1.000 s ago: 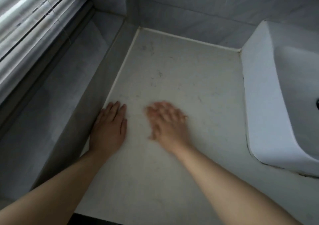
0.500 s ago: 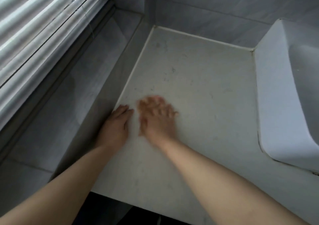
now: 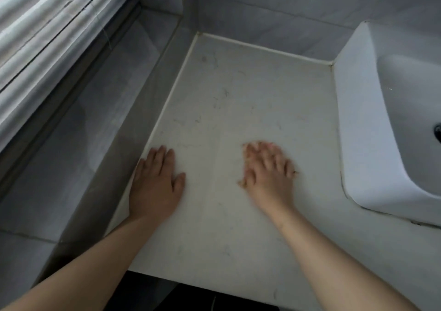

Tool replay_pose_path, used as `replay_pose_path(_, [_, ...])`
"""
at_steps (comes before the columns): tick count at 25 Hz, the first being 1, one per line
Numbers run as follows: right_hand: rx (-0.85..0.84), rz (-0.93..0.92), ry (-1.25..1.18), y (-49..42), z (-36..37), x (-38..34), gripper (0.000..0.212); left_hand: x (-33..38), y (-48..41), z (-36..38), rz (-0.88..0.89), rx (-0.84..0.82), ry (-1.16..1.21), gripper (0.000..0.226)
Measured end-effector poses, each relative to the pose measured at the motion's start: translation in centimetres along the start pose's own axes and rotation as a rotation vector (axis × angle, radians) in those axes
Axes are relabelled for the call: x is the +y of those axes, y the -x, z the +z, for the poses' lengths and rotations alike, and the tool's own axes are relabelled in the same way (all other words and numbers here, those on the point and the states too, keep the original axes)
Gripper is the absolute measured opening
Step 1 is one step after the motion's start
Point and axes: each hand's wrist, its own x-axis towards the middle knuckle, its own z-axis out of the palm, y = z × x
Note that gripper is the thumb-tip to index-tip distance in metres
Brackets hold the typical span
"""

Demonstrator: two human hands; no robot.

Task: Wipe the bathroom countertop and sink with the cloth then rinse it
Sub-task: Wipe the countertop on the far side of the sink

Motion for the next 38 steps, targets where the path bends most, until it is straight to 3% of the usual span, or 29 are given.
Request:
replay_pose_path(2, [-0.003, -0.218, 0.075, 2.1, 0.0, 2.4, 0.056, 0.1, 0.0, -0.1, -0.012, 0.009, -0.027, 0.074])
replay_pose_path(3, [-0.012, -0.19, 0.093, 1.6, -0.4, 5.0, 0.061, 0.2, 0.0, -0.2, -0.027, 0.008, -0.048, 0.071])
replay_pose_path(6, [0.009, 0.247, 0.02, -1.7, -2.3, 10.9, 0.071, 0.8, 0.1, 0.0, -0.066, 0.001, -0.072, 0.055])
replay_pose_path(8, [0.027, 0.343, 0.003, -0.9, -1.7, 9.2, 0.06, 1.4, 0.5, -0.1, -0.107, 0.007, -0.036, 0.053])
replay_pose_path(10, [0.093, 0.081, -0.036, 2.8, -0.6, 5.3, 0.055, 1.5, 1.2, 0.0, -0.138, 0.006, -0.01, 0.051])
replay_pose_path(12, [0.04, -0.258, -0.007, 6.9, 0.0, 4.5, 0.052, 1.4, 2.6, 0.2, -0.139, 0.002, -0.014, 0.051])
replay_pose_path(14, [0.035, -0.341, 0.029, 5.6, -0.2, 7.0, 0.053, 1.1, 3.8, 0.1, -0.123, -0.016, -0.018, 0.058])
replay_pose_path(17, [0.091, 0.091, -0.031, 1.0, -0.8, 8.1, 0.062, 0.4, 6.1, 0.3, -0.112, -0.023, -0.027, 0.073])
replay_pose_path(19, [0.088, 0.196, -0.078, 0.1, -0.1, 4.8, 0.062, -0.3, 7.4, 0.4, -0.116, -0.004, -0.012, 0.073])
replay_pose_path(23, [0.086, -0.279, -0.12, 5.0, 1.3, -5.9, 0.056, -0.8, 7.7, 0.4, -0.107, -0.001, 0.096, 0.071])
replay_pose_path(26, [-0.027, -0.524, -0.088, 8.9, 1.1, -7.2, 0.05, 0.1, 7.7, 0.1, -0.115, -0.023, 0.107, 0.064])
replay_pose_path(28, [0.032, -0.446, -0.053, 8.8, 0.8, -4.1, 0.052, 1.1, 8.4, 0.1, -0.019, -0.009, 0.109, 0.062])
replay_pose_path(31, [-0.017, -0.077, 0.008, 8.3, -0.6, 2.2, 0.063, 3.5, 9.5, 1.1, 0.25, -0.055, 0.045, 0.058])
replay_pose_path(34, [-0.008, 0.24, 0.023, 10.4, -1.1, 4.2, 0.052, 5.7, 9.7, 1.7, 0.338, -0.054, -0.025, 0.049])
replay_pose_path(38, [0.262, 0.11, -0.007, 12.6, -0.9, 3.4, 0.032, 6.3, 9.5, 1.7, 0.364, -0.053, -0.048, 0.048])
